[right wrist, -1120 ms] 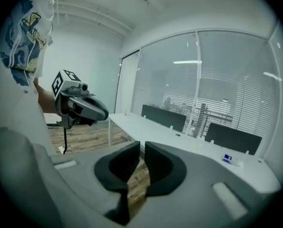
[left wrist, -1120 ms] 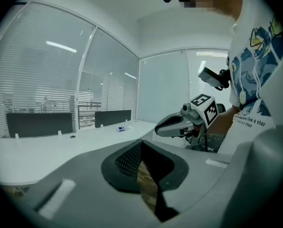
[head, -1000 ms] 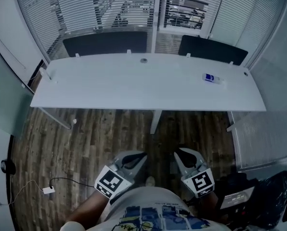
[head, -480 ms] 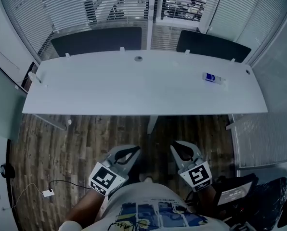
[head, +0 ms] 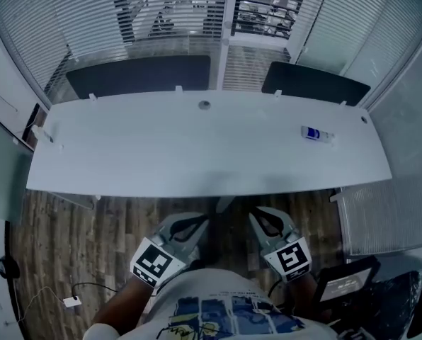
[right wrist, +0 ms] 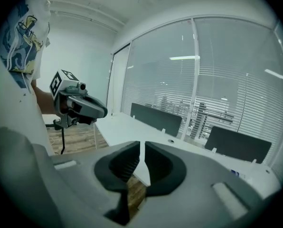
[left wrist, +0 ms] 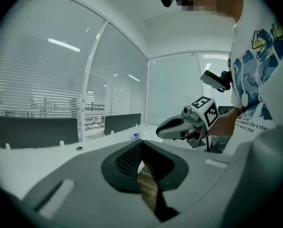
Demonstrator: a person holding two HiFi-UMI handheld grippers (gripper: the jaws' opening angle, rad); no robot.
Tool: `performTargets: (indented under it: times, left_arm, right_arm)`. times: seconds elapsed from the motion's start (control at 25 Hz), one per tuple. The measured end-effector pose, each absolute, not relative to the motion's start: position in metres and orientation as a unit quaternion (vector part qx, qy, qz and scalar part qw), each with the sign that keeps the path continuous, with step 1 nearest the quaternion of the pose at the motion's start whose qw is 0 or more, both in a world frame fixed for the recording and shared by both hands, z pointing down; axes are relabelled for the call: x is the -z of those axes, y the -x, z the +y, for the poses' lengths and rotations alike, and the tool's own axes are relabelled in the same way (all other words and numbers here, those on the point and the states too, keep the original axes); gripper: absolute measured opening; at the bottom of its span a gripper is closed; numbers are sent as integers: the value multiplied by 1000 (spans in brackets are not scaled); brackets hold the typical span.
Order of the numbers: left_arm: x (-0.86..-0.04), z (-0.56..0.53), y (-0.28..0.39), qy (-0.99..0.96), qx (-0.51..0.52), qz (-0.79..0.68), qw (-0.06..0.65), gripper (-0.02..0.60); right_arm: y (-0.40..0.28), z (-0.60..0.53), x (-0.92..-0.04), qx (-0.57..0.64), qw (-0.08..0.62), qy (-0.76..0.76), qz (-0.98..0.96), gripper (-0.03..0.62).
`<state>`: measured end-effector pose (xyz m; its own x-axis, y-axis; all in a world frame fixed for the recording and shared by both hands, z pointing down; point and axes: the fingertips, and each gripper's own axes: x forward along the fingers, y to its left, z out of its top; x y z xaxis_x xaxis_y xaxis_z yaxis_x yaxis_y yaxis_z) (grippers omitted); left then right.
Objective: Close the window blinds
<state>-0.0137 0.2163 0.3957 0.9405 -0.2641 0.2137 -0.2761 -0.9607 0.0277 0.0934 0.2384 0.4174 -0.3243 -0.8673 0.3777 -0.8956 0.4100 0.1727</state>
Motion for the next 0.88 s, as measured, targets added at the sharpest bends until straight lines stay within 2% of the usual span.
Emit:
performTargets:
  times: [0.36,0.88]
  left_arm:
    - [-412,158,45,-982,-118,-143,39,6]
    - [-406,79,31,-976,-116,-176,46,6]
  right_arm:
    - [-65,166,-422,-38,201,-536,-819,20]
    - [-90,68,-414,-17,218,-516,-828,20]
